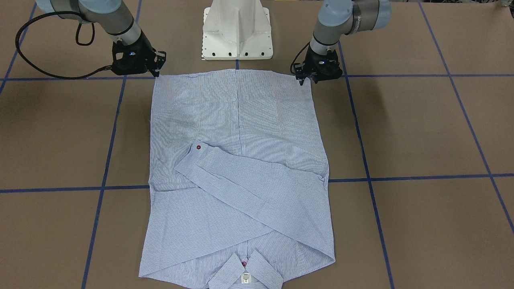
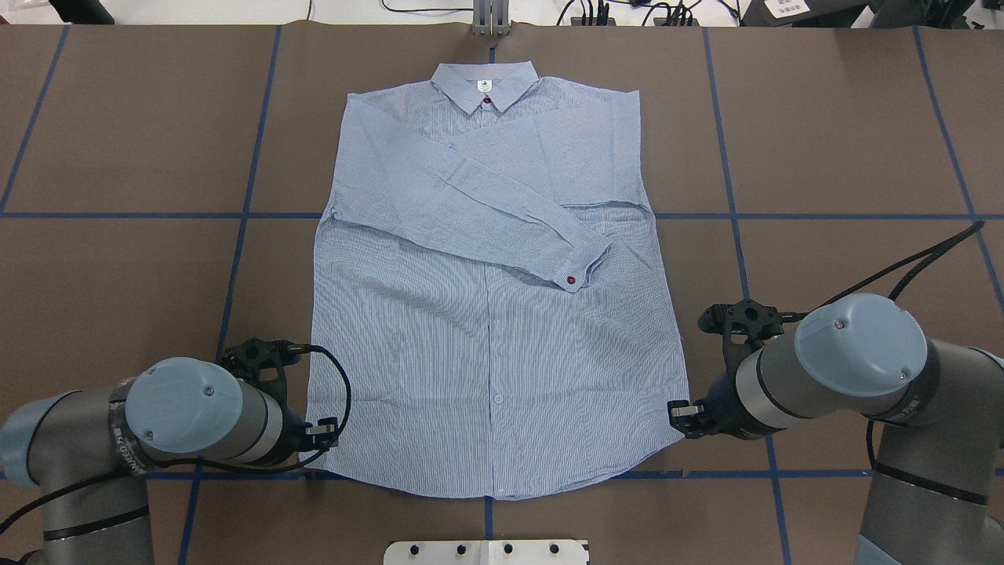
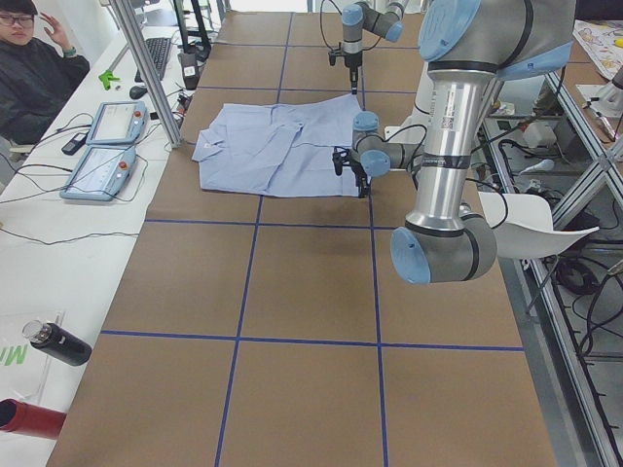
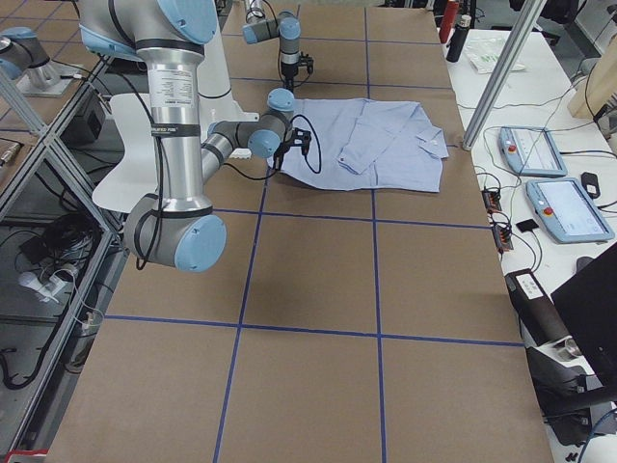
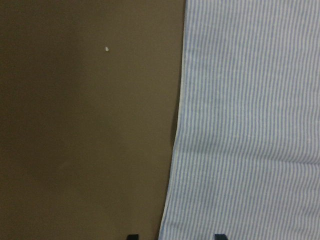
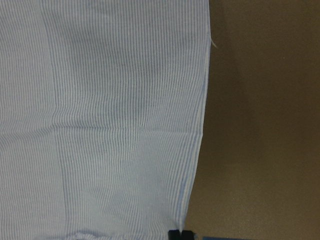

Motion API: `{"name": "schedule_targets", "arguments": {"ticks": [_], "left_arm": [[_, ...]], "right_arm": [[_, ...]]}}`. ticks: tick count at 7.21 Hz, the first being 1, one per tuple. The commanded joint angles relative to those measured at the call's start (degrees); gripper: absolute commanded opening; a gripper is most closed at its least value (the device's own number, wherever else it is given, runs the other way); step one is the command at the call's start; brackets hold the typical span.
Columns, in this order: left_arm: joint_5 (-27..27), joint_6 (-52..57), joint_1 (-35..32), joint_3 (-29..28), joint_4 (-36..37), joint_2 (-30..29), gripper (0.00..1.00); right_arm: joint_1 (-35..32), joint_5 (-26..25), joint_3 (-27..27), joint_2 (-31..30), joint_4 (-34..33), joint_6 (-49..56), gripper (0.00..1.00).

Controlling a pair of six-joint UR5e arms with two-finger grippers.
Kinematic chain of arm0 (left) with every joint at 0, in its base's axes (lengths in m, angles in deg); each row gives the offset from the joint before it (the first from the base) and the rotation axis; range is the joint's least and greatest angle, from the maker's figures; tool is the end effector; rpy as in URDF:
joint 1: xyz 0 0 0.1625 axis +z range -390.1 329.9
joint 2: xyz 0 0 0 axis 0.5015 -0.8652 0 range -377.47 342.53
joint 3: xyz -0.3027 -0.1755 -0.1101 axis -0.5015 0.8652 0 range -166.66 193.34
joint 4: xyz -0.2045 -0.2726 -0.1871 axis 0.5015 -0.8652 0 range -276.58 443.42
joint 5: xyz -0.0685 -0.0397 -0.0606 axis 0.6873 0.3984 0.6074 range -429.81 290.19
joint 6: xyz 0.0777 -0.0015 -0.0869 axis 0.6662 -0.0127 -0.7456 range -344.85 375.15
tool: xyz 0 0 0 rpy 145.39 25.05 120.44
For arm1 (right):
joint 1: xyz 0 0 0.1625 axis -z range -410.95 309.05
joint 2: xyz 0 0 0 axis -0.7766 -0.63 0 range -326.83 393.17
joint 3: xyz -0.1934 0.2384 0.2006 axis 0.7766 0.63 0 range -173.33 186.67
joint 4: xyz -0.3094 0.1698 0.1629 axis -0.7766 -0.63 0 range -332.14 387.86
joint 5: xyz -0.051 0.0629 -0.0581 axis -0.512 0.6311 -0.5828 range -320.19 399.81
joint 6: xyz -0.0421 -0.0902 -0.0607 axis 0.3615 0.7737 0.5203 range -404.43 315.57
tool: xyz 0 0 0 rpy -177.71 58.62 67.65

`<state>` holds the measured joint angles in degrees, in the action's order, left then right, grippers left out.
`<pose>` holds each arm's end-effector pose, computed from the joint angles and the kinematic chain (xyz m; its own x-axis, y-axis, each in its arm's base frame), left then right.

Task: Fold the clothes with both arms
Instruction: 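Lower the left gripper to the other hem corner nearest the robot and grasp it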

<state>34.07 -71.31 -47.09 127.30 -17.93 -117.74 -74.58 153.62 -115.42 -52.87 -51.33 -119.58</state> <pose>0.4646 -0.2522 0.3261 0.6756 -0.1439 -0.7231 0.0783 0.9892 -0.1237 -0.3929 -0.2661 0.3136 0.6302 0.0198 0.7762 0.0671 0.9945 -0.0798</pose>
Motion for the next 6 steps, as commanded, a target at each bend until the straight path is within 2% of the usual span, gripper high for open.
{"name": "schedule_targets", "arguments": {"ticks": [1, 3, 6], "left_arm": [[0.0, -0.1, 0.2, -0.3, 0.0, -0.2, 0.59], [0.0, -1.0, 0.5, -0.4, 0.0, -0.2, 0.57], [0.0, -1.0, 0.5, -0.4, 0.0, -0.3, 0.41]], "right_arm": [[0.0, 0.0, 0.0, 0.0, 0.0, 0.0, 0.00], [-0.1, 0.3, -0.1, 0.1, 0.0, 0.0, 0.00], [-0.7, 1.3, 0.0, 0.1, 0.0, 0.0, 0.00]]}}
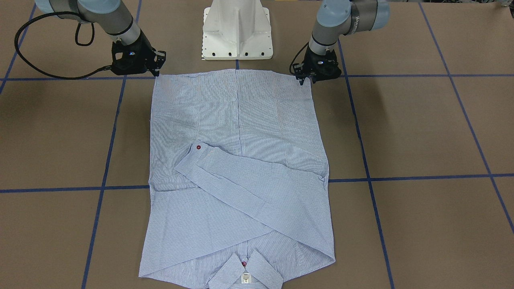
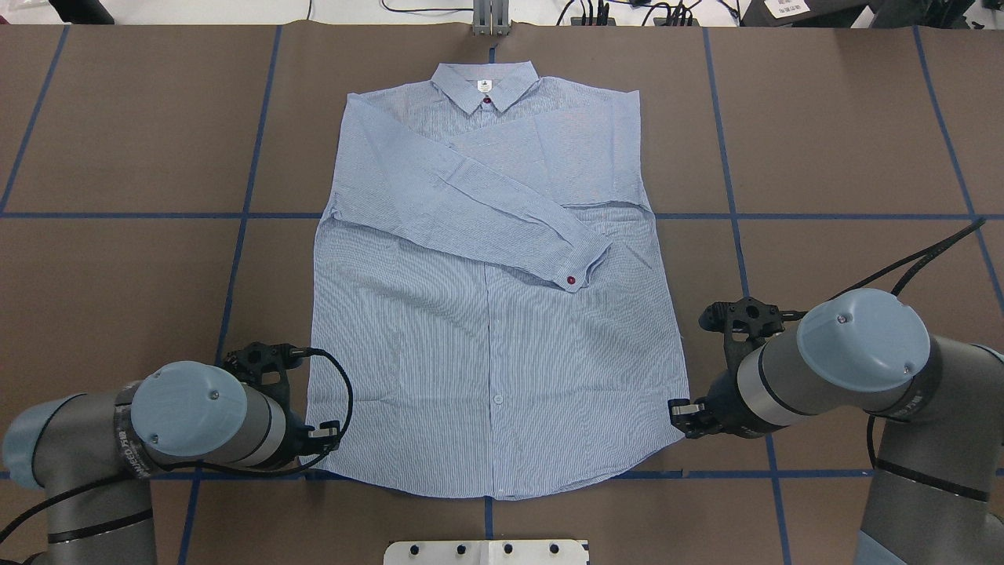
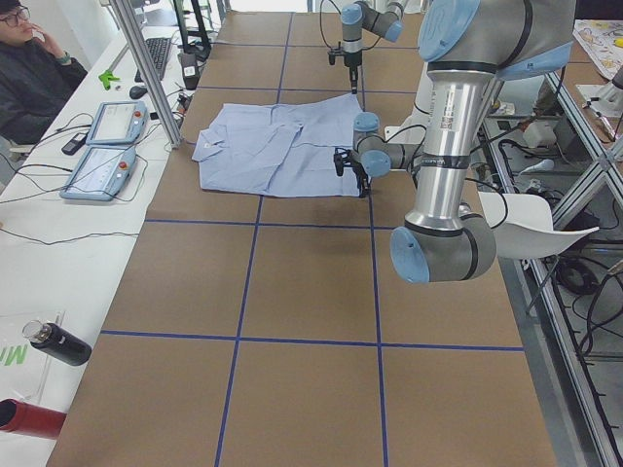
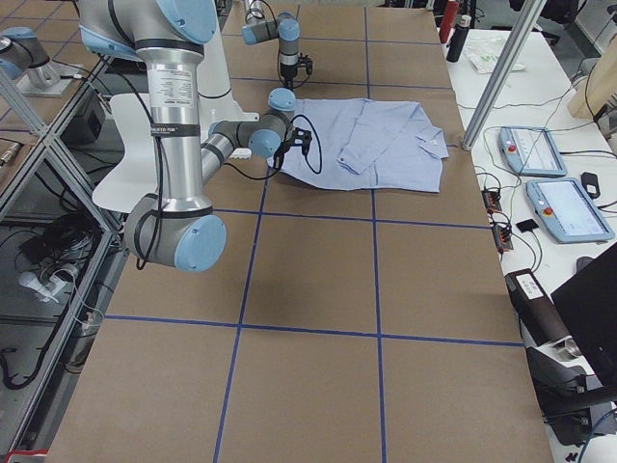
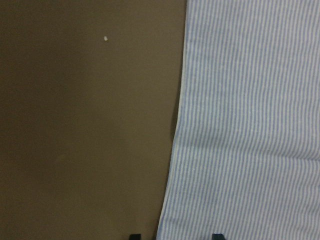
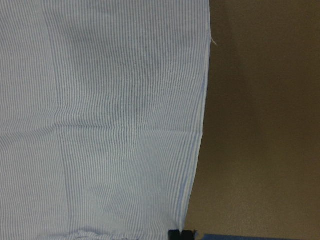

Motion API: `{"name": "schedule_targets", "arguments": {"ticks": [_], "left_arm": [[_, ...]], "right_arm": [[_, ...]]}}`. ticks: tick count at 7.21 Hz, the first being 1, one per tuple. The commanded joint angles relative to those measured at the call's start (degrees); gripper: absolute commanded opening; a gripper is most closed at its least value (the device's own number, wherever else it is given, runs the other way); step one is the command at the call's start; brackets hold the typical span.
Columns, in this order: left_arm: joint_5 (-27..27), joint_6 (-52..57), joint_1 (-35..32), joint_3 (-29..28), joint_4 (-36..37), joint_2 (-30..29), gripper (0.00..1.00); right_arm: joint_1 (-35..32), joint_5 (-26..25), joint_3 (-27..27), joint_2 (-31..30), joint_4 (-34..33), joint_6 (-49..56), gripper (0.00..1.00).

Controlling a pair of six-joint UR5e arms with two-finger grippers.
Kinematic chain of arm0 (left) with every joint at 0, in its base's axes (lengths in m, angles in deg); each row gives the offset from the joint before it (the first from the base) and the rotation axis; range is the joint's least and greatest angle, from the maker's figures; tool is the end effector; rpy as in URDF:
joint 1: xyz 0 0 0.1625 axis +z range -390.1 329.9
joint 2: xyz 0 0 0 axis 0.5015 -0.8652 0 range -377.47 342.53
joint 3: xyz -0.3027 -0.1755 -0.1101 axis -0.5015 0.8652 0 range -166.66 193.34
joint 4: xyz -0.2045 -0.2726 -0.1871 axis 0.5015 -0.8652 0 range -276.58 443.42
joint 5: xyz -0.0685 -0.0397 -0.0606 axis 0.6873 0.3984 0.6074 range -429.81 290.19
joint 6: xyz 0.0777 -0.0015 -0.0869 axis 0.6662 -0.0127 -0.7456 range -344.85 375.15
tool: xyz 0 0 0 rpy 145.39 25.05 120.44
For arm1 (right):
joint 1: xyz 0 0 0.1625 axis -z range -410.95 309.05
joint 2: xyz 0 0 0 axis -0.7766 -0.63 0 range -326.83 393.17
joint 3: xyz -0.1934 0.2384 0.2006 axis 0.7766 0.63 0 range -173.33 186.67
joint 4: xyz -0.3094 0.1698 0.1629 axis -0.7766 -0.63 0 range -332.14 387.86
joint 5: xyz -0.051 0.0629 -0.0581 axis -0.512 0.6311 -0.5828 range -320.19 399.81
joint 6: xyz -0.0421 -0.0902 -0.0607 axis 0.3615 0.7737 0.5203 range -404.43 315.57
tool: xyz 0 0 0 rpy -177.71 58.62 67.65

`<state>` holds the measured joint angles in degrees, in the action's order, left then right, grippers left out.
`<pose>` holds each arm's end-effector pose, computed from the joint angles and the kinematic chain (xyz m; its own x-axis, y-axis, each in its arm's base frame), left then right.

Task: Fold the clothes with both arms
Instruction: 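Lower the left gripper to the other hem corner nearest the robot and grasp it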

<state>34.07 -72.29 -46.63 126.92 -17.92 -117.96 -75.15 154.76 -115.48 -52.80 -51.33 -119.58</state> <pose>0.4685 -0.2490 0.3272 0.6774 -0.1560 -0.7189 0.0824 0.9872 -0.1366 -0.3904 -0.2677 0.3119 0.6244 0.0259 0.7807 0.0723 0.9932 -0.0907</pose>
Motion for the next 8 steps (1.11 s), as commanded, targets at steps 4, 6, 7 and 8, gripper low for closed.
{"name": "schedule_targets", "arguments": {"ticks": [4, 6, 7, 8], "left_arm": [[0.0, 0.0, 0.0, -0.1, 0.0, 0.0, 0.41], [0.0, 0.0, 0.0, -0.1, 0.0, 0.0, 0.41], [0.0, -0.1, 0.1, -0.1, 0.0, 0.0, 0.41], [0.1, -0.1, 0.2, -0.1, 0.1, 0.0, 0.38]], "right_arm": [[-0.4, 0.3, 0.1, -0.1, 0.0, 0.0, 0.00], [-0.5, 0.3, 0.1, -0.1, 0.0, 0.0, 0.00], [-0.7, 0.3, 0.2, -0.1, -0.1, 0.0, 0.00], [-0.8, 0.3, 0.1, -0.1, -0.1, 0.1, 0.00]]}}
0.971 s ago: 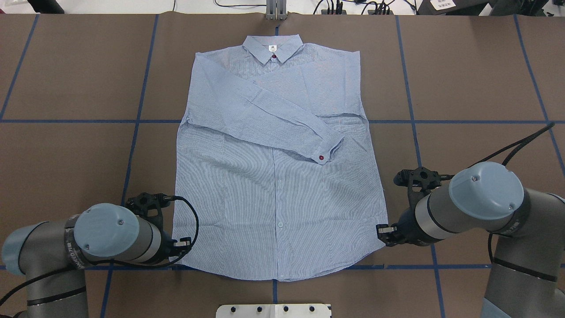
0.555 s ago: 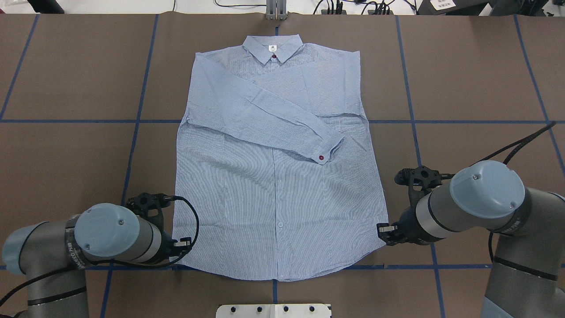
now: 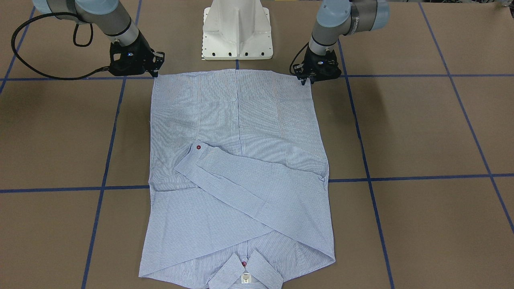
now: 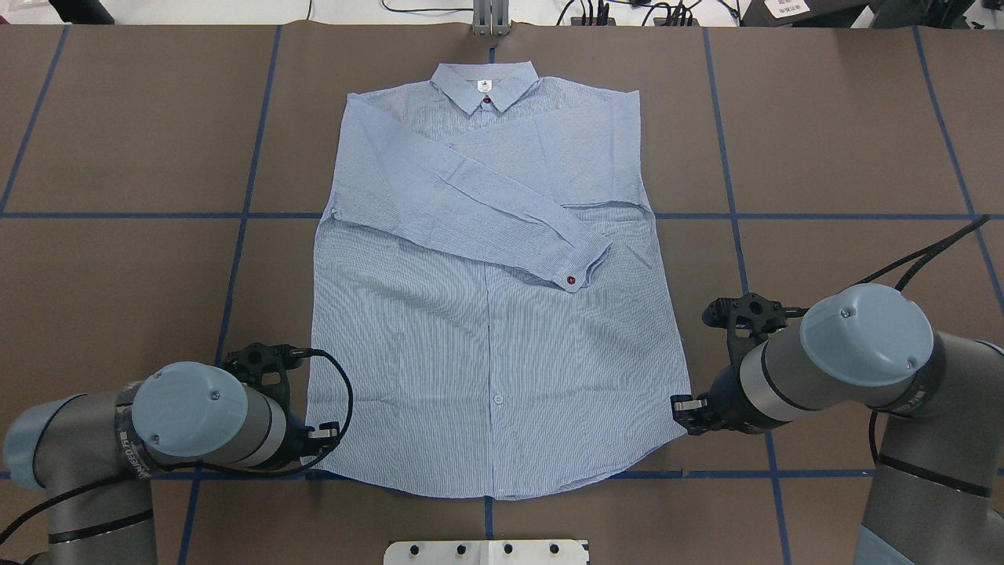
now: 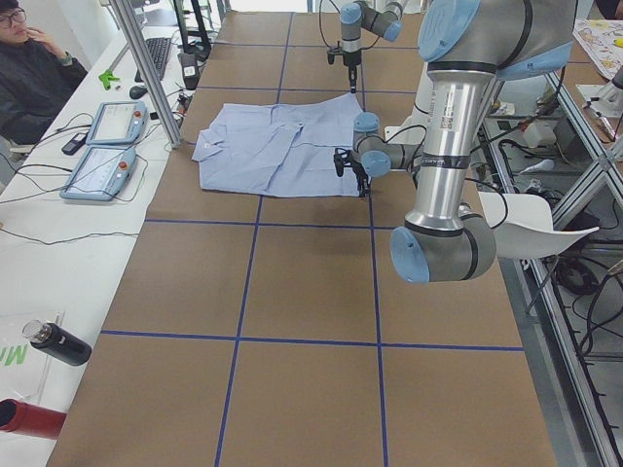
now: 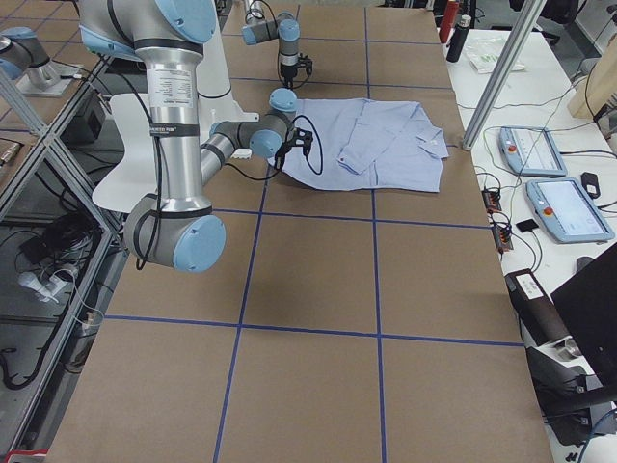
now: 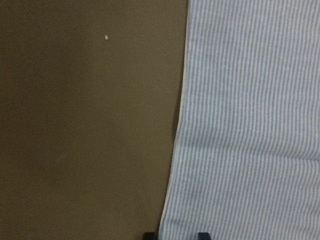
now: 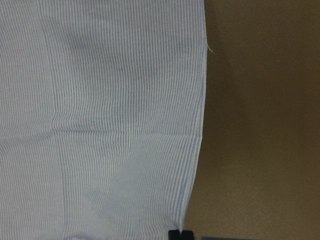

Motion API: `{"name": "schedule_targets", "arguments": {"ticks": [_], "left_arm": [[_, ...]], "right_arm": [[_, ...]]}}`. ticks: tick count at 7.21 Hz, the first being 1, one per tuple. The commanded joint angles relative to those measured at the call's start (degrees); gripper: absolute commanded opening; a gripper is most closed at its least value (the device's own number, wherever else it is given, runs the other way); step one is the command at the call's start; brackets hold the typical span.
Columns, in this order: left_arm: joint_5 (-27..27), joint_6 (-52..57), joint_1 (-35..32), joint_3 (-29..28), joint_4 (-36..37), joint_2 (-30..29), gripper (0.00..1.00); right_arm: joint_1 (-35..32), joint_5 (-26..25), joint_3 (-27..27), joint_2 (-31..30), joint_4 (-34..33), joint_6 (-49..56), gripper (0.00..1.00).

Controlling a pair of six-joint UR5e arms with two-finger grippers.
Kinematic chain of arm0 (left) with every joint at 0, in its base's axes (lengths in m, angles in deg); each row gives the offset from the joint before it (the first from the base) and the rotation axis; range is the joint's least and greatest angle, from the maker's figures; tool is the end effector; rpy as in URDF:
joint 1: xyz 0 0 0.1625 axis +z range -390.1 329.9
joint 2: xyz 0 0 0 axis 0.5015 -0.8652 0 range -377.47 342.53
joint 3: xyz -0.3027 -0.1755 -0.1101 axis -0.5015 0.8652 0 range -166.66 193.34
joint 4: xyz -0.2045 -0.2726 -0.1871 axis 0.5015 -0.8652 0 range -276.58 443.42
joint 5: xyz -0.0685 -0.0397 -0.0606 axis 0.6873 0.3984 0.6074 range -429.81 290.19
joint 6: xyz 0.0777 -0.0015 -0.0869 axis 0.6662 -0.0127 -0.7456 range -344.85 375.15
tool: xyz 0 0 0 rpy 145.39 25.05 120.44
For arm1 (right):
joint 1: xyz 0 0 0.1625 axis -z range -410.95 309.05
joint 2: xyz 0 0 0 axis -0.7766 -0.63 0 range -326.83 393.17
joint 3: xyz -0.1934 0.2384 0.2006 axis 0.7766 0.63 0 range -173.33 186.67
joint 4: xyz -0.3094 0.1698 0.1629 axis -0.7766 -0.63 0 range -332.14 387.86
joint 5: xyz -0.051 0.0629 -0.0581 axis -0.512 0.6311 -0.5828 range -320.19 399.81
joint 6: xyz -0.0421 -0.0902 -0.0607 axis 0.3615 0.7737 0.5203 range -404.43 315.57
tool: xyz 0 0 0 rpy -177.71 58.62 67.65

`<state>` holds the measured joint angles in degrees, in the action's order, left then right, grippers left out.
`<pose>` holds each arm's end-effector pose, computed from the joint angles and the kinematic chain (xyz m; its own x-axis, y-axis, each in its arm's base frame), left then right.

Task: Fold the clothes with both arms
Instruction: 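Lift both hem corners with both grippers and carry them toward the collar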

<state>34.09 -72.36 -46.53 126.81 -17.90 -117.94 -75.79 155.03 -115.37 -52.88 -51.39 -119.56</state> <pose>0.4692 -0.2482 0.3283 0.6794 -0.1565 -0.7169 0.0815 0.9870 -0.1383 -0.3876 -0.2716 0.3134 0.6262 0.0340 0.7789 0.0646 0.9933 -0.0954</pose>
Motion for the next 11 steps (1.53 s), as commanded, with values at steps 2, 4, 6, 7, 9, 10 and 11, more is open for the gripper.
{"name": "schedule_targets", "arguments": {"ticks": [2, 4, 6, 7, 9, 10, 11], "left_arm": [[0.1, 0.0, 0.3, 0.1, 0.1, 0.1, 0.23], [0.1, 0.0, 0.3, 0.4, 0.3, 0.1, 0.00], [0.2, 0.0, 0.3, 3.7, 4.4, -0.1, 0.00], [0.2, 0.1, 0.3, 7.0, 8.5, -0.3, 0.00], [0.2, 0.1, 0.3, 12.3, 13.4, -0.5, 0.00], [0.2, 0.8, 0.0, 13.4, 14.0, -0.3, 0.00], [0.2, 0.9, 0.1, 13.2, 14.0, 0.0, 0.00]], "right_arm": [[-0.2, 0.1, 0.0, 0.0, 0.0, 0.1, 0.00], [-0.2, 0.1, 0.3, -0.1, 0.0, 0.2, 0.00], [-0.2, 0.1, 0.2, -0.1, 0.0, 0.2, 0.00], [-0.4, 0.9, 0.0, 0.0, 0.0, 0.2, 0.00], [-2.2, 3.8, -0.7, 0.1, 0.1, 0.2, 0.00], [-4.7, 5.8, -0.7, 0.2, 0.2, 0.5, 0.00], [-5.9, 8.1, -1.7, -0.3, 0.3, 0.6, 0.00]]}}
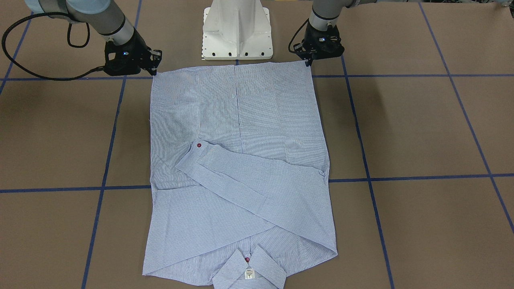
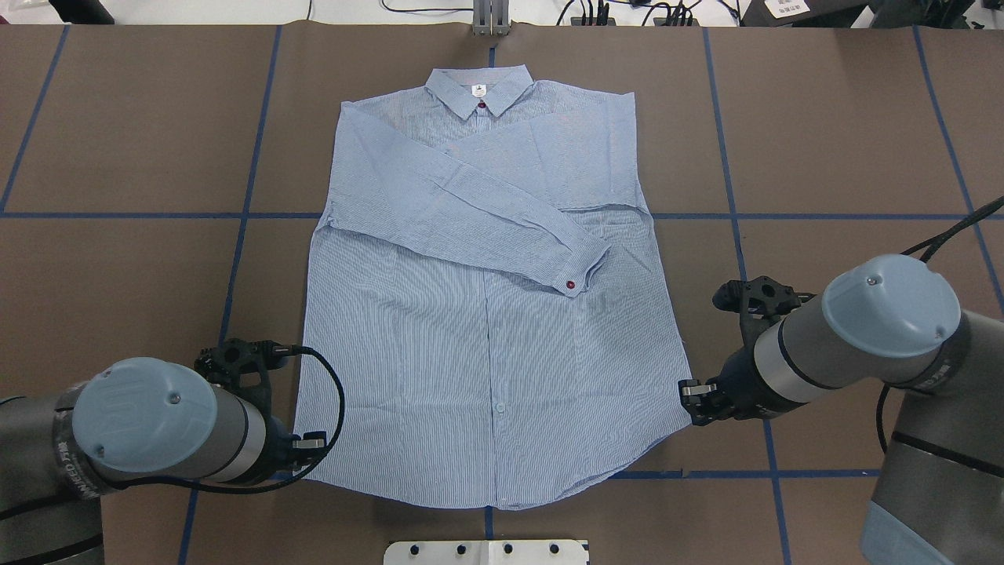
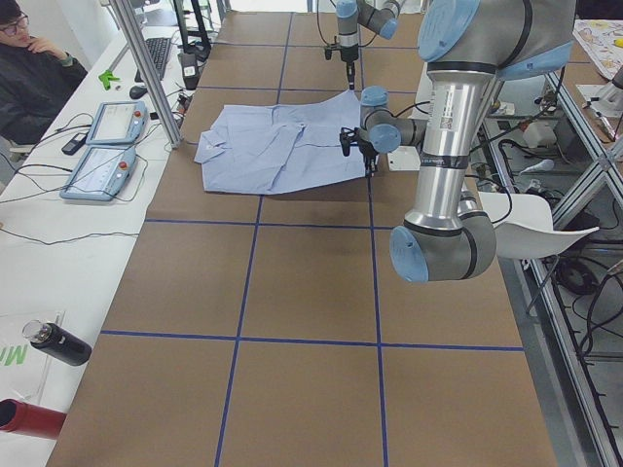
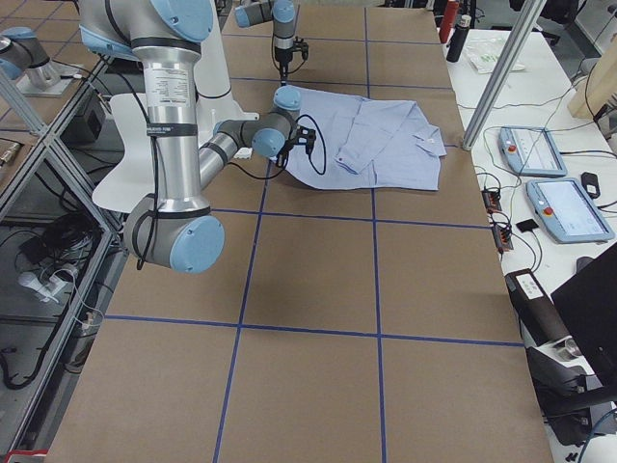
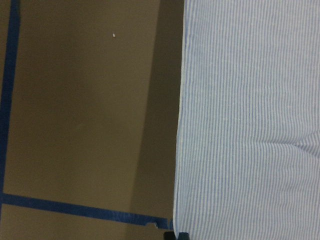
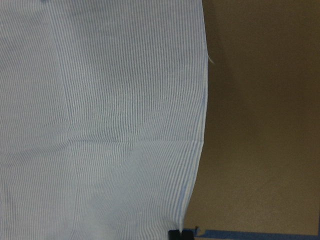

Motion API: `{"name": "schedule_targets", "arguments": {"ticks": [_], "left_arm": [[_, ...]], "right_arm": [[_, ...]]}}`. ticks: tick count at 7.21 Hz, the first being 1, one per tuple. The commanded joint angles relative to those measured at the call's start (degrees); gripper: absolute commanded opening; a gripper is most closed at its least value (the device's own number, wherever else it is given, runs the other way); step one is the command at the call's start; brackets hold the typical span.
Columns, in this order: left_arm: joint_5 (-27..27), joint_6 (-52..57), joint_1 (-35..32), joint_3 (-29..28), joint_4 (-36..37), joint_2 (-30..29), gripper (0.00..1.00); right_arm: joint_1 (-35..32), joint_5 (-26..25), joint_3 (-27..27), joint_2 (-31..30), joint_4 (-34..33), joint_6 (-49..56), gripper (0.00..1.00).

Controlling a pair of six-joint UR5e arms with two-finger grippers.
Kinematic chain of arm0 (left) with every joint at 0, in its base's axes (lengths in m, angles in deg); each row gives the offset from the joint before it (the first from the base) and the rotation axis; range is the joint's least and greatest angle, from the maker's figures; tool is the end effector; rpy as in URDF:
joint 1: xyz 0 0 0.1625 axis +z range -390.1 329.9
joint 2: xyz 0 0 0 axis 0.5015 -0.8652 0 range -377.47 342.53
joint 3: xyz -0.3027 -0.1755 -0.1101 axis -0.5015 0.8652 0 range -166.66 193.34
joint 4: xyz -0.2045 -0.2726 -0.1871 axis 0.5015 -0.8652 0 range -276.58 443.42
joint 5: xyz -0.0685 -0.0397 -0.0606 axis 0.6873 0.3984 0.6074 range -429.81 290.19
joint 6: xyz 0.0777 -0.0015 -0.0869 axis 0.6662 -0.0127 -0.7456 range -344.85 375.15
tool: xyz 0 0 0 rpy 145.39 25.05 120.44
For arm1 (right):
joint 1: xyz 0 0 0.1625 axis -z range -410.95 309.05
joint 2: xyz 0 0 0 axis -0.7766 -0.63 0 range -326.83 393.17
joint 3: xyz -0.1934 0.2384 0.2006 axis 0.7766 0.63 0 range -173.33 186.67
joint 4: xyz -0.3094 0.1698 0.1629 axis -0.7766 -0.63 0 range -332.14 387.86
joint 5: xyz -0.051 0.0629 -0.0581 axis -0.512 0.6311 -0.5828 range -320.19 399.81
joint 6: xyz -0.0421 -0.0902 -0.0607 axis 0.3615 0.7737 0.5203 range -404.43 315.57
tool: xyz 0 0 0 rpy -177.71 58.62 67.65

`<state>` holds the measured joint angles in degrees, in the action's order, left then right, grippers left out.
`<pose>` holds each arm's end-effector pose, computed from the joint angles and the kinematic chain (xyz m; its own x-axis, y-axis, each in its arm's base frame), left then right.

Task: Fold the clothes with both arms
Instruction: 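Lift both hem corners with both grippers and carry them toward the collar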

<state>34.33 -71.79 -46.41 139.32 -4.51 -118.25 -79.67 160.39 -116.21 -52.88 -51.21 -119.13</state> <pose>0.4209 -0.2325 0.2672 0.6871 -0.1473 -0.7114 0.0710 0.9882 -0.1361 -0.3669 -0.2854 0.3031 0.5905 0.0645 0.8044 0.0753 0.9880 -0.1345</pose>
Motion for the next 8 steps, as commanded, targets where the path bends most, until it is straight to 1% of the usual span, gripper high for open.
{"name": "schedule_targets", "arguments": {"ticks": [1, 4, 5, 6, 7, 8], "left_arm": [[0.0, 0.4, 0.0, 1.1, 0.7, 0.2, 0.00], [0.0, 0.9, -0.1, 1.1, 0.8, 0.7, 0.00], [0.1, 0.9, -0.1, 1.5, 0.9, 0.4, 0.00], [2.4, 0.9, 0.2, 2.7, 3.1, 0.1, 0.00], [4.1, 0.7, 1.4, 4.0, 5.1, 0.0, 0.00], [4.1, 0.2, 3.5, 4.4, 5.3, 0.0, 0.00]], "right_arm": [[-1.9, 2.8, -1.7, -0.9, 0.1, 0.2, 0.00], [-2.6, 3.1, -2.4, -1.4, 0.1, 0.3, 0.00], [-2.6, 4.4, -2.6, -1.7, 0.1, 0.3, 0.00], [-2.5, 6.7, -2.6, -2.0, 0.1, 0.3, 0.00], [-1.3, 7.5, -2.9, -2.8, 0.1, 0.3, 0.00], [0.9, 8.6, -2.9, -4.0, 0.1, 0.2, 0.00]]}}
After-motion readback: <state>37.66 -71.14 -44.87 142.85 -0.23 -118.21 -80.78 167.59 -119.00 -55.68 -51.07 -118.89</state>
